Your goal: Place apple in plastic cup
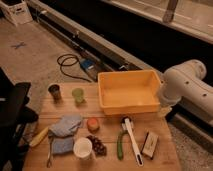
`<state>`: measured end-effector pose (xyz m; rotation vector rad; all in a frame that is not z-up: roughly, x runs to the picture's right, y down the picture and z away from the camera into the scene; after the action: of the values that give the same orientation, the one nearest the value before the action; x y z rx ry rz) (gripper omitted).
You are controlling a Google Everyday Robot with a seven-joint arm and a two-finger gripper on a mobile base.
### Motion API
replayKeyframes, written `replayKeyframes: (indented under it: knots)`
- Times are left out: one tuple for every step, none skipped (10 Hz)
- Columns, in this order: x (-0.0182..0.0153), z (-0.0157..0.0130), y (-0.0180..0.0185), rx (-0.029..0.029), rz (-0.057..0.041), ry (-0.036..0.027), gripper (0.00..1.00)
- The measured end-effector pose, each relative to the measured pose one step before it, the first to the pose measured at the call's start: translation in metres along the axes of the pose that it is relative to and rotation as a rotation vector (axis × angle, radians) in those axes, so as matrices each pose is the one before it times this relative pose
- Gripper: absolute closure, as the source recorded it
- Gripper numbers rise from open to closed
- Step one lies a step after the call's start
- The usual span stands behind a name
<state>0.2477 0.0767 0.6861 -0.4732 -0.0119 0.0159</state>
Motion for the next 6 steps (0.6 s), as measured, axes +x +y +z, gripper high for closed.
replayKeyframes:
  knots:
    - [-0.01847,-0.00316,-0.00596,0.01402,-0.02636,-0.01813,0.35]
    - [-0.02886,-0.00364,-0.00802,0.01362,-0.03939,-0.03074,0.35]
    - [-0.02739,-0.00222,-0.00840,0.01015,-0.03969,-0.03161,0.35]
    - [-0.02034,-0.00083,-0.00523,0.00409,-0.02888,-0.02840,0.35]
    - [-0.02327,0.00086,-0.00508,0.00357,-0.03552,-0.03088,0.35]
    - [-0.03040,0.00328,-0.00488,0.00077,-0.05594,-0.03218,0.35]
